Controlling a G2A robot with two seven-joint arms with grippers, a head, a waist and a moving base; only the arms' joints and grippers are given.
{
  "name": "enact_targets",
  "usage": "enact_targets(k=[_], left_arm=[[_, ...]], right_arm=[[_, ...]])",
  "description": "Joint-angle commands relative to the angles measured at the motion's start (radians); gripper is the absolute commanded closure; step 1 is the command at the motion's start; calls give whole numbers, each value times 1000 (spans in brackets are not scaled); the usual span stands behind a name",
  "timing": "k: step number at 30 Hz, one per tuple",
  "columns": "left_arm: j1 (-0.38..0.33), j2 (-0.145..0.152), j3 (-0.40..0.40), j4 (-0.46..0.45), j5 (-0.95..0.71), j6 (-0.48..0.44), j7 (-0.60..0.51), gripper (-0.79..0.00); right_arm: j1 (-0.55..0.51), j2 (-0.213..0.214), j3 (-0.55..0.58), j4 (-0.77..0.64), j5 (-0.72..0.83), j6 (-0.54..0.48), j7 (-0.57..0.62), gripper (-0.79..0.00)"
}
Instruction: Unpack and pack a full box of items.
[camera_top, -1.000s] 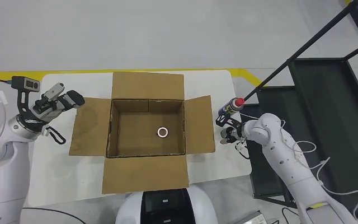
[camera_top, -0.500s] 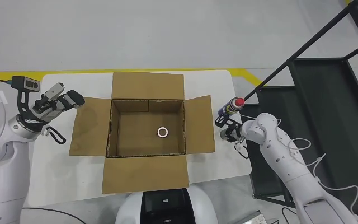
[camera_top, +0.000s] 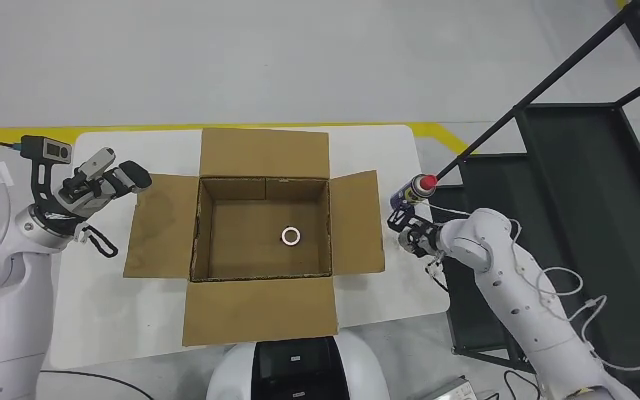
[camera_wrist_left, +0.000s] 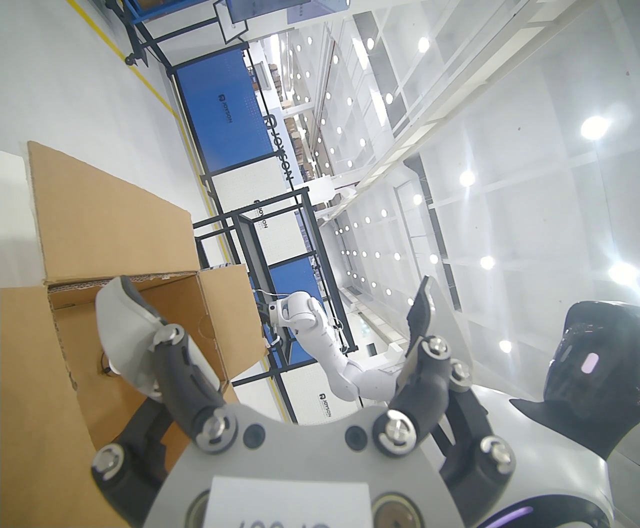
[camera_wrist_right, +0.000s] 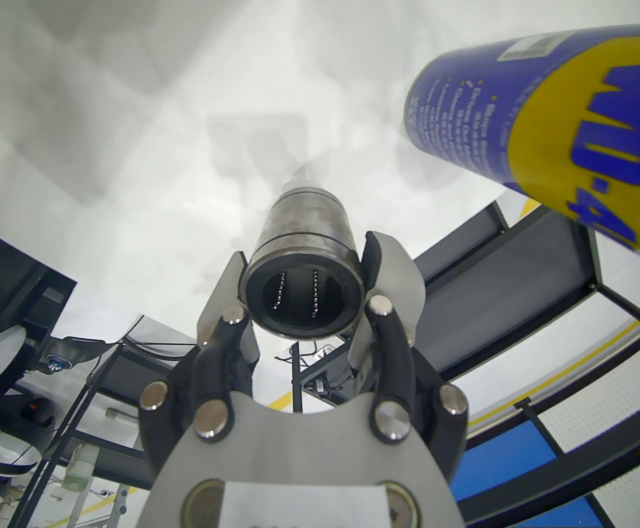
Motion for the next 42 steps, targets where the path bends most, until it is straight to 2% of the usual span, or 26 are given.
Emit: enact_targets(k=[1, 6, 13, 17, 21, 27, 31, 38, 42], left_arm=[[0, 0, 0, 0, 0, 0, 0, -785], [0, 0, 0, 0, 0, 0, 0, -785], [0, 0, 0, 0, 0, 0, 0, -785], [0, 0, 0, 0, 0, 0, 0, -785], [0, 0, 0, 0, 0, 0, 0, -785], [0, 0, 0, 0, 0, 0, 0, -785], [0, 0, 0, 0, 0, 0, 0, -785], [0, 0, 0, 0, 0, 0, 0, -785], [0, 0, 0, 0, 0, 0, 0, -785]], right_arm=[[-40, 7, 42, -79, 5, 5, 22, 0], [-121, 22, 141, -256, 40, 9, 64, 0], [-157, 35, 236, -486, 100, 34, 184, 0], [-141, 43, 245, -589, 118, 33, 218, 0], [-95, 61, 191, -650, 109, 19, 203, 0], [74, 85, 11, -645, 139, -15, 170, 0], [241, 74, -160, -575, 208, -16, 168, 0], [537, 1, -468, -354, 320, -3, 127, 0], [686, -64, -642, -180, 353, 17, 78, 0]])
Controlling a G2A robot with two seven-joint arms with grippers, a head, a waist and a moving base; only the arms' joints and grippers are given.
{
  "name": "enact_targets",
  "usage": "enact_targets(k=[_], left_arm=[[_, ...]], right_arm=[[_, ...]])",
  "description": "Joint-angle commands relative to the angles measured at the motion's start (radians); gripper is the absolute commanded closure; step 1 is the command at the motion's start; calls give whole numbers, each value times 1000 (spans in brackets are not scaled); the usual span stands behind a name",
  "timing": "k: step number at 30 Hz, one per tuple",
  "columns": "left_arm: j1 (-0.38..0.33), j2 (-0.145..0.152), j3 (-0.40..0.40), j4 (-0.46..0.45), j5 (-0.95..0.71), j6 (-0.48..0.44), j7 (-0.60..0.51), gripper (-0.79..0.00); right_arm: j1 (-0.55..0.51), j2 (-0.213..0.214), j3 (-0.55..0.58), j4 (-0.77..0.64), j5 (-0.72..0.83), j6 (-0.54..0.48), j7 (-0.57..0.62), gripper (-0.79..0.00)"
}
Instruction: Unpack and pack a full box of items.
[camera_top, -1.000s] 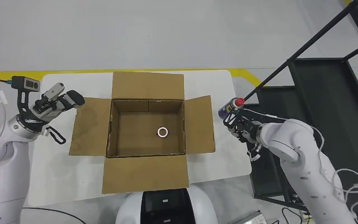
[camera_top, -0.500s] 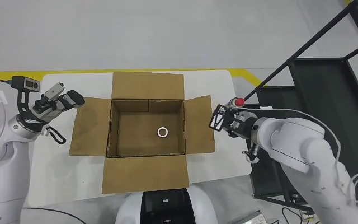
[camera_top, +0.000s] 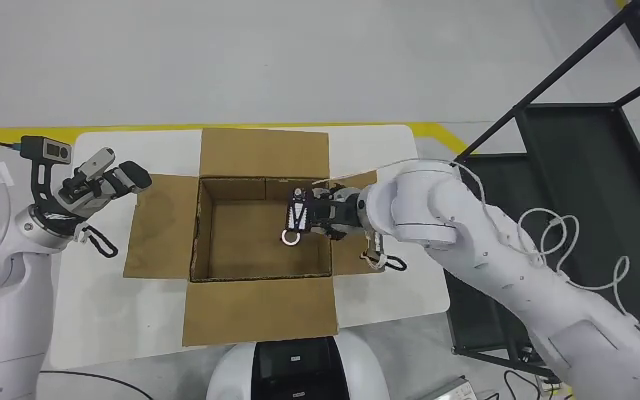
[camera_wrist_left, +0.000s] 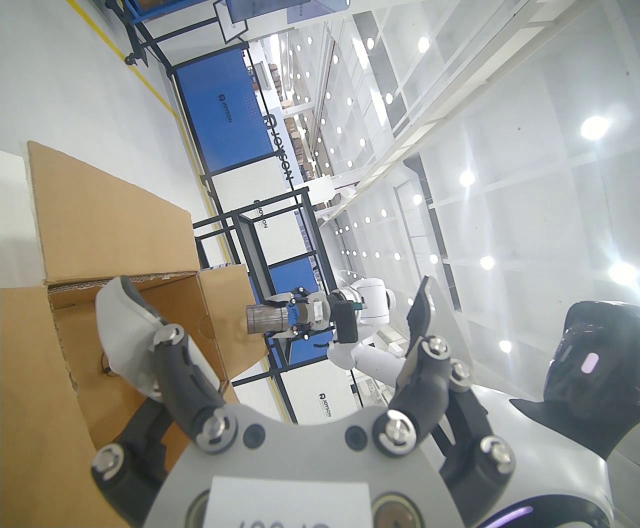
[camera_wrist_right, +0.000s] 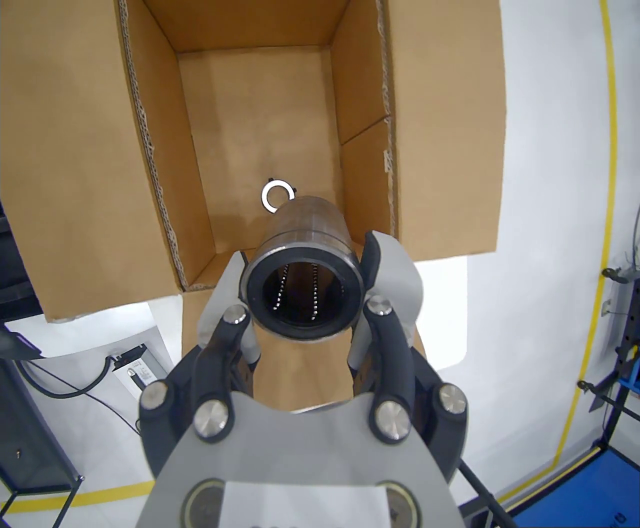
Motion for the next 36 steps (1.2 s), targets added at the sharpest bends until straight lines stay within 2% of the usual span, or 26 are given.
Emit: enact_targets(k=[1, 8, 16, 25, 33, 34, 35, 36], left_arm=[[0, 0, 0, 0, 0, 0, 0, -785], [0, 0, 0, 0, 0, 0, 0, -785], [0, 0, 0, 0, 0, 0, 0, -785], [0, 0, 0, 0, 0, 0, 0, -785], [0, 0, 0, 0, 0, 0, 0, -785], [0, 0, 0, 0, 0, 0, 0, -785], [0, 0, 0, 0, 0, 0, 0, -785], [0, 0, 0, 0, 0, 0, 0, -785]], right_arm=[[71, -34, -86, 87, 17, 5, -24, 0], [229, -166, -312, 370, 27, 52, -90, 0], [288, -306, -458, 608, 28, 89, -173, 0], [305, -452, -546, 853, 13, 73, -244, 0], [316, -543, -565, 1015, -1, 52, -282, 0], [317, -552, -566, 1030, -3, 51, -284, -25], [317, -560, -566, 1043, -5, 48, -284, -219], [318, -568, -567, 1054, -8, 44, -281, -308]])
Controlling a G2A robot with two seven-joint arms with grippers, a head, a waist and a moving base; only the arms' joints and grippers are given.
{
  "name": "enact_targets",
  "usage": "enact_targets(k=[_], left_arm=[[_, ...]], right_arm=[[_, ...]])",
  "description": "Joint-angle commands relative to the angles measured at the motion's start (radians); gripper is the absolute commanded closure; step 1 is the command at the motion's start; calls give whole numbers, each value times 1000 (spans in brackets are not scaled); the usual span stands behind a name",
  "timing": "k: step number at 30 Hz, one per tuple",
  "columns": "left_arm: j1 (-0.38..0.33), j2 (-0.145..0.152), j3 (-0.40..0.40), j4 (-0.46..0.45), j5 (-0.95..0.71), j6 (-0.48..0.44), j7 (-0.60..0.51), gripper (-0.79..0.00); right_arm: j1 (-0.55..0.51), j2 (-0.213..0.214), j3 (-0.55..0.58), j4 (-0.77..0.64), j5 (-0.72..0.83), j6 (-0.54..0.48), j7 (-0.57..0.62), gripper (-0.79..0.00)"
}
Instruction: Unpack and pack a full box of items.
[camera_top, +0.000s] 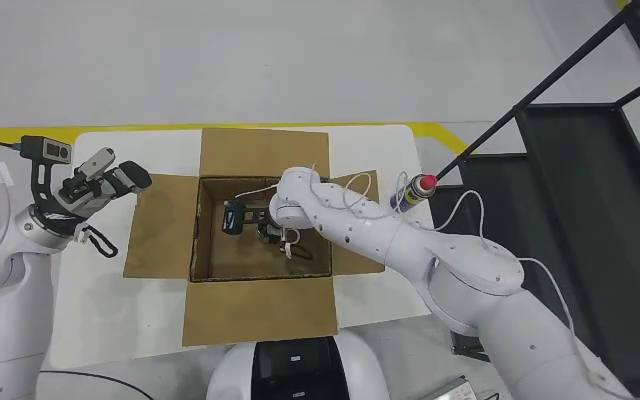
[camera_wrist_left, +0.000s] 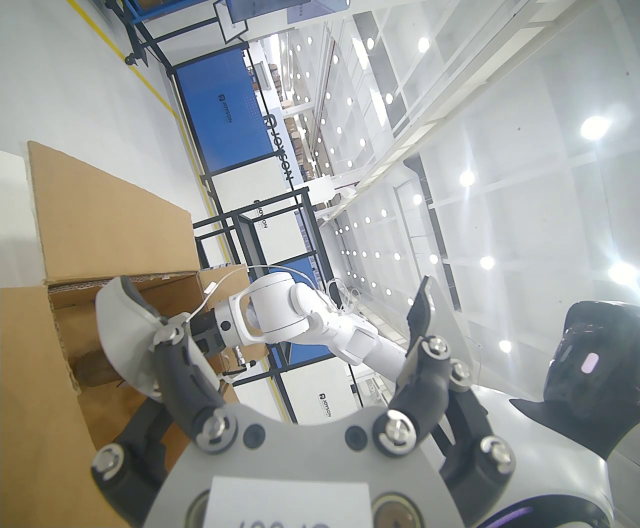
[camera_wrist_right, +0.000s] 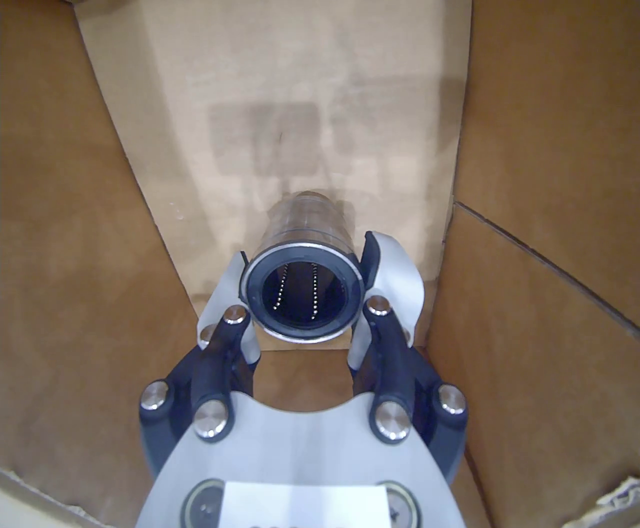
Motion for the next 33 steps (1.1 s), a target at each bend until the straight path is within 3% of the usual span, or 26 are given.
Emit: enact_targets(k=[1, 3, 4, 10, 15, 22, 29, 33], left_arm=[[0, 0, 0, 0, 0, 0, 0, -785], [0, 0, 0, 0, 0, 0, 0, -785], [0, 0, 0, 0, 0, 0, 0, -785], [0, 0, 0, 0, 0, 0, 0, -785], [0, 0, 0, 0, 0, 0, 0, -785], [0, 0, 0, 0, 0, 0, 0, -785], [0, 0, 0, 0, 0, 0, 0, -785], [0, 0, 0, 0, 0, 0, 0, -785]], right_arm=[[2, -13, -2, 18, -6, -5, 8, -385], [4, -24, 2, 31, -6, -6, 14, -770], [6, -29, 3, 37, -8, -6, 19, -785], [16, -34, 32, 21, -10, -15, 37, -785], [12, 10, 104, -110, 27, -51, 55, -785], [-109, 170, 342, -484, 54, -87, 151, -785], [-436, 337, 731, -910, 31, -136, 303, -785], [-619, 400, 924, -1053, -4, -168, 273, -785]])
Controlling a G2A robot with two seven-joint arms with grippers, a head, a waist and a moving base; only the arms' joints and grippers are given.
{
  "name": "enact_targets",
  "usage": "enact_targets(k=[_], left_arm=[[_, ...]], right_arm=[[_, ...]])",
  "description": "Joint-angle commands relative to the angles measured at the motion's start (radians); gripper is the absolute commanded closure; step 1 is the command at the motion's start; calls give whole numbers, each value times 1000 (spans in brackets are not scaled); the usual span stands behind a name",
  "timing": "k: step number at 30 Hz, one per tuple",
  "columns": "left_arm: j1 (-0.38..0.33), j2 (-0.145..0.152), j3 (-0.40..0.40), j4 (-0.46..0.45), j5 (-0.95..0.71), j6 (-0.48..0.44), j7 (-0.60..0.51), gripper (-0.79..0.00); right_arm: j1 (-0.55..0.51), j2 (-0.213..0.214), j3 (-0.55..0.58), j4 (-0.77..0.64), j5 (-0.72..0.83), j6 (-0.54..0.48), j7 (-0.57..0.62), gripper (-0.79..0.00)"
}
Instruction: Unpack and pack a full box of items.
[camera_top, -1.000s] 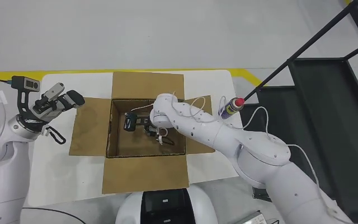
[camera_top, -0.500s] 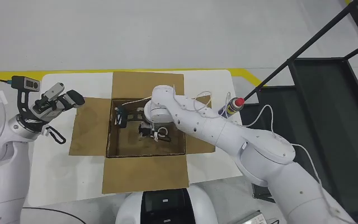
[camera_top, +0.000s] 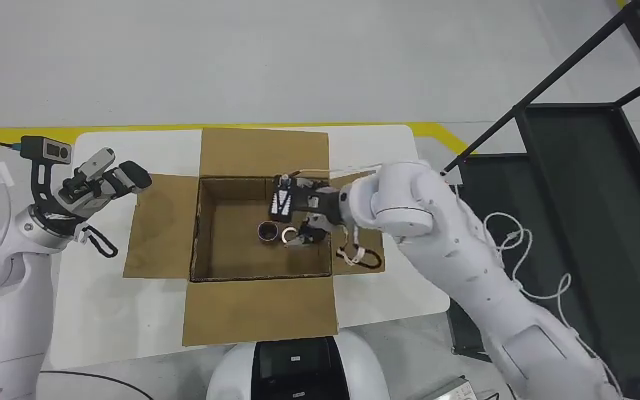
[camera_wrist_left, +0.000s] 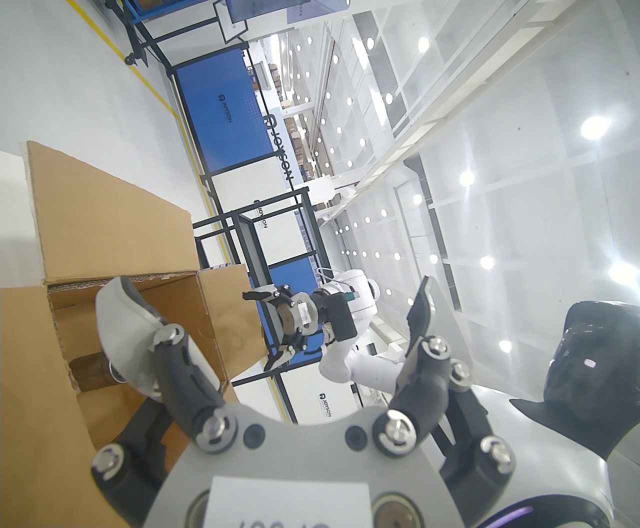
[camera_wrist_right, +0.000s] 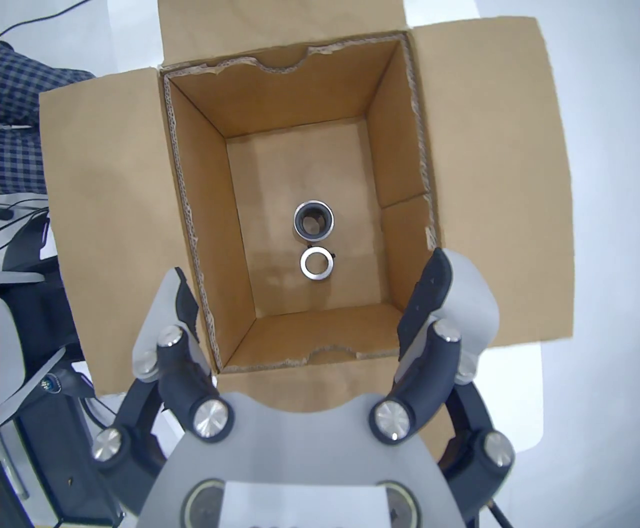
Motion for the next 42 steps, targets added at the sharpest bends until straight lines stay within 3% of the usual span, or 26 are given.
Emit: enact_targets(k=[1, 6, 11, 20, 37, 42], left_arm=[[0, 0, 0, 0, 0, 0, 0, -785], [0, 0, 0, 0, 0, 0, 0, -785], [0, 0, 0, 0, 0, 0, 0, -785], [0, 0, 0, 0, 0, 0, 0, -785], [0, 0, 0, 0, 0, 0, 0, -785], [0, 0, 0, 0, 0, 0, 0, -785]], right_arm=[[-92, 26, 109, -52, -8, -33, -35, -785], [-289, 66, 371, -101, -4, -150, -222, -785], [-436, 83, 548, -84, -69, -272, -458, -785], [-603, 86, 741, 13, -260, -348, -922, -785], [-607, 86, 743, 15, -268, -352, -939, -785], [-595, 85, 771, 60, -328, -200, -966, -785]])
